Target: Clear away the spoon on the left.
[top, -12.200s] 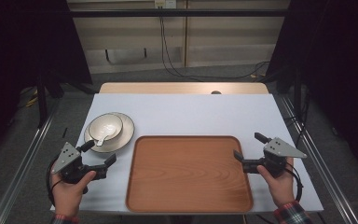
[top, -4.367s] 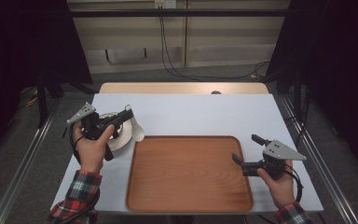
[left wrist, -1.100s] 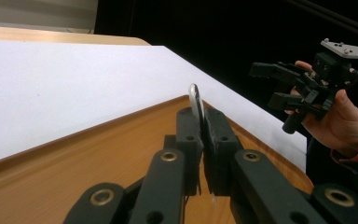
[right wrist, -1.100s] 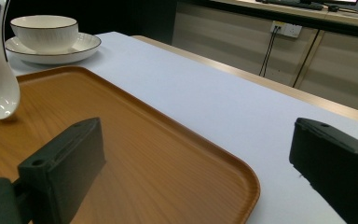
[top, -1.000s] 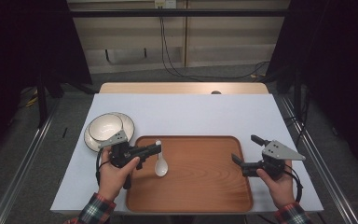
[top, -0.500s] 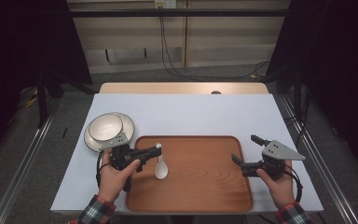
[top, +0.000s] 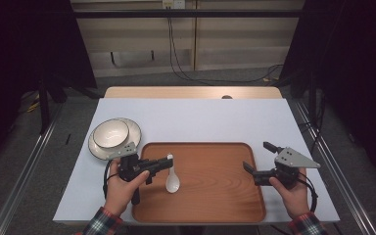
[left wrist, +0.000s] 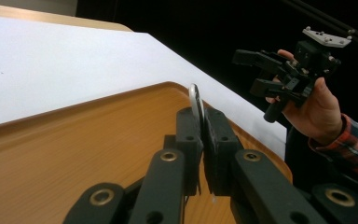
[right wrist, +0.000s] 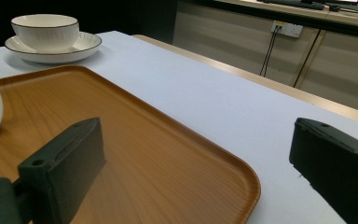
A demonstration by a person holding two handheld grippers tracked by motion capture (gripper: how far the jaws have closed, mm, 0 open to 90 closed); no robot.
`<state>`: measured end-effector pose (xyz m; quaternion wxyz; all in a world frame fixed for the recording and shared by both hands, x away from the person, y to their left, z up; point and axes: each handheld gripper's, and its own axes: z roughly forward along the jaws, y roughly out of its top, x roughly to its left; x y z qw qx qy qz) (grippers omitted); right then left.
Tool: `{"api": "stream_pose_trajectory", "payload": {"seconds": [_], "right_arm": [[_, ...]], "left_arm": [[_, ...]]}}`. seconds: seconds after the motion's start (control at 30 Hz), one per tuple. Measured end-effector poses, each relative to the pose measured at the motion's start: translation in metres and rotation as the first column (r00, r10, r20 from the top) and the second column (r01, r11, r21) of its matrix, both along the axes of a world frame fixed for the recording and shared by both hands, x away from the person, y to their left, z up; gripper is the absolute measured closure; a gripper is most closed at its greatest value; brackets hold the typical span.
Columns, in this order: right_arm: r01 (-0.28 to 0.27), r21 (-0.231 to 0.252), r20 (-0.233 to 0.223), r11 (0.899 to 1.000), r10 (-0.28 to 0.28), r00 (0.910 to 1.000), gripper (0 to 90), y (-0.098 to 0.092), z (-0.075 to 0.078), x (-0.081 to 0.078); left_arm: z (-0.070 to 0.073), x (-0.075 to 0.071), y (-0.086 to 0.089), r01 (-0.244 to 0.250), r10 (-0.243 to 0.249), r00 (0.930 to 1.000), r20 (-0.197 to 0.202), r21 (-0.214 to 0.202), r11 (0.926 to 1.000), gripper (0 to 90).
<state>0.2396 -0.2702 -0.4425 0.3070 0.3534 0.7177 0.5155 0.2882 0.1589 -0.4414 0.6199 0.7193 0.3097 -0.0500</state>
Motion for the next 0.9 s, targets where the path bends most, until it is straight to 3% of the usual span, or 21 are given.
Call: {"api": "stream_pose_trajectory", "payload": {"seconds": [0.3,0.9], "right_arm": [[-0.007,-0.003,-0.001,1.000,0.007,1.0000,2.9,0.0001,0.0001,-0.0001],[-0.007,-0.001,-0.001,1.000,0.007,1.0000,3.1,0.0005,0.0004,-0.0006]], "left_arm": [[-0.0022,-0.0009,-0.0003,0.010,-0.010,0.9999,0.008,-0.001,0.9999,84.9],[-0.0051,0.0039,0.0067,-0.041,0.040,0.9987,0.030,0.049,0.9979,80.9]]}}
